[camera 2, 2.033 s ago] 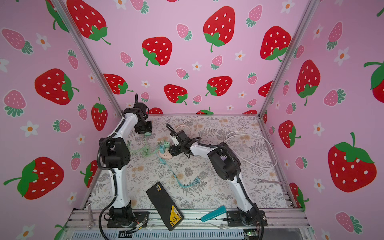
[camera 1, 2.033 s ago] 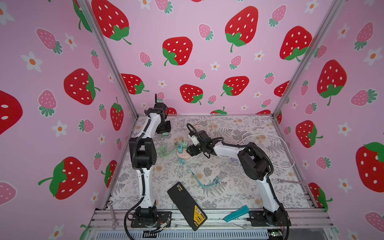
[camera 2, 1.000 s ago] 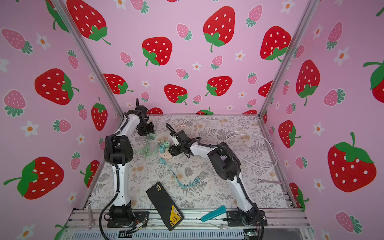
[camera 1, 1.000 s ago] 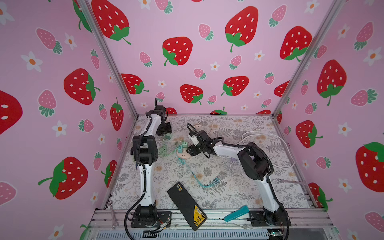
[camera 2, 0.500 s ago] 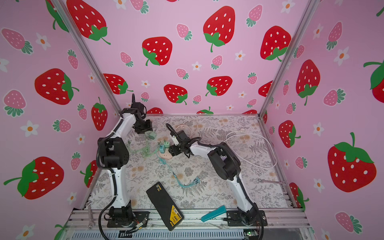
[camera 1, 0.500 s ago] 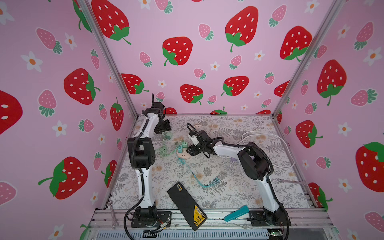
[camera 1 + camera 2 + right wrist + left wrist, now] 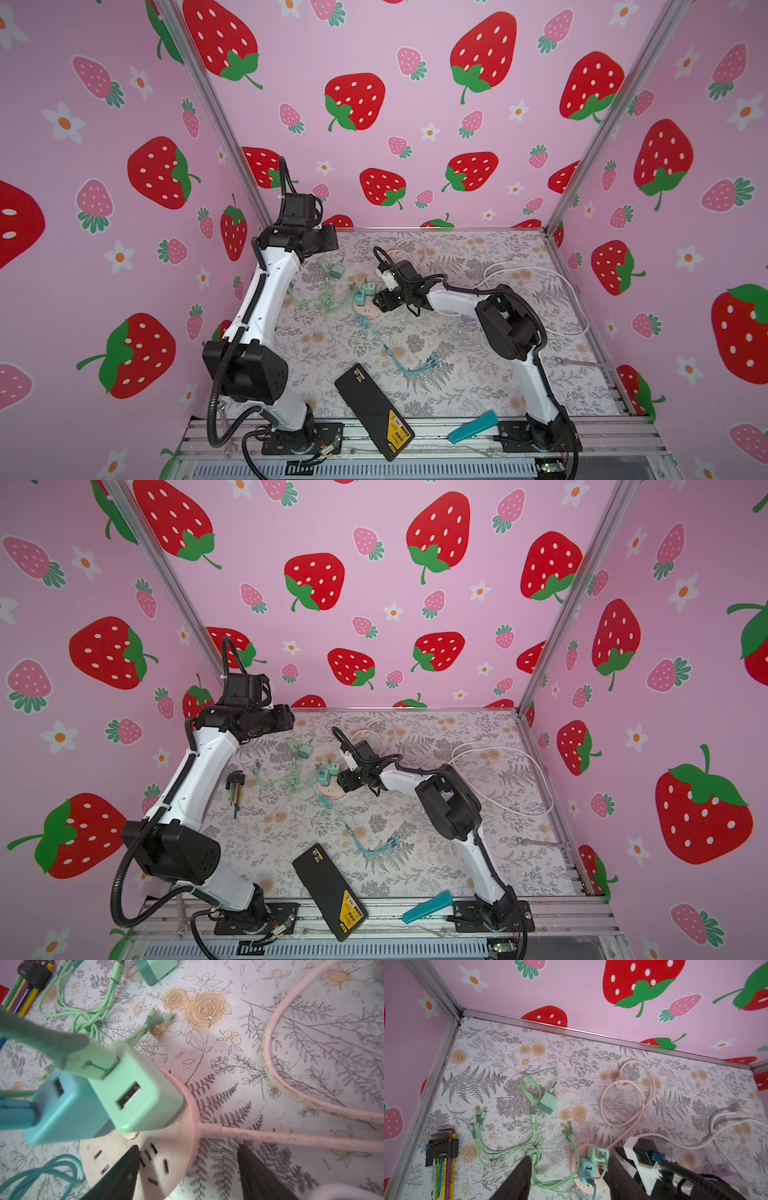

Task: Pull the plug off the socket
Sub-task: 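Lower the left gripper back over the mint charger on the strip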

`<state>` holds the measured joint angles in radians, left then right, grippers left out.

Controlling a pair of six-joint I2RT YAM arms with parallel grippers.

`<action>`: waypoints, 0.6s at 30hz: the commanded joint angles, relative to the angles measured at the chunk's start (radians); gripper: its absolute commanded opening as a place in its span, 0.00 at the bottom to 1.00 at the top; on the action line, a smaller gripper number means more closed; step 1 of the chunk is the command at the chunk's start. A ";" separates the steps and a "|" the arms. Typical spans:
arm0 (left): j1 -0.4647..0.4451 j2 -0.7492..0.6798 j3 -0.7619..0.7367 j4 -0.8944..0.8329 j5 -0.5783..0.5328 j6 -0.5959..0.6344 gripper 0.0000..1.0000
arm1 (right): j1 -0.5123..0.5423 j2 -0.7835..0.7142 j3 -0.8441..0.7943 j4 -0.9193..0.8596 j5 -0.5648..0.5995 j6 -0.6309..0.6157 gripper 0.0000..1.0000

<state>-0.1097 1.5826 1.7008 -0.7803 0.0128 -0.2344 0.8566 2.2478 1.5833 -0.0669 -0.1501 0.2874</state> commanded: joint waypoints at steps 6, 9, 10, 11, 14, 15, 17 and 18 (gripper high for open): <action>-0.144 -0.204 -0.290 0.126 -0.081 0.074 0.59 | -0.018 0.066 -0.101 -0.194 0.176 -0.013 0.75; -0.198 -0.283 -0.428 0.177 -0.090 0.089 0.59 | -0.017 0.052 -0.095 -0.181 0.183 -0.017 0.75; -0.210 -0.309 -0.475 0.197 -0.080 0.086 0.59 | -0.017 0.048 -0.094 -0.175 0.185 -0.017 0.75; -0.220 -0.330 -0.514 0.218 -0.074 0.081 0.59 | -0.016 0.046 -0.094 -0.170 0.185 -0.019 0.75; -0.251 -0.389 -0.634 0.298 -0.057 0.073 0.59 | -0.013 0.045 -0.091 -0.159 0.183 -0.019 0.75; -0.259 -0.399 -0.668 0.322 -0.052 0.077 0.60 | -0.011 0.046 -0.089 -0.157 0.181 -0.020 0.75; -0.266 -0.407 -0.731 0.366 -0.046 0.099 0.60 | -0.007 0.047 -0.086 -0.159 0.180 -0.021 0.75; -0.266 -0.408 -0.763 0.393 -0.062 0.098 0.60 | -0.005 0.047 -0.085 -0.159 0.180 -0.021 0.75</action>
<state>-0.3687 1.1835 0.9905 -0.4957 -0.0418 -0.1570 0.8642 2.2257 1.5520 -0.0425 -0.1169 0.2943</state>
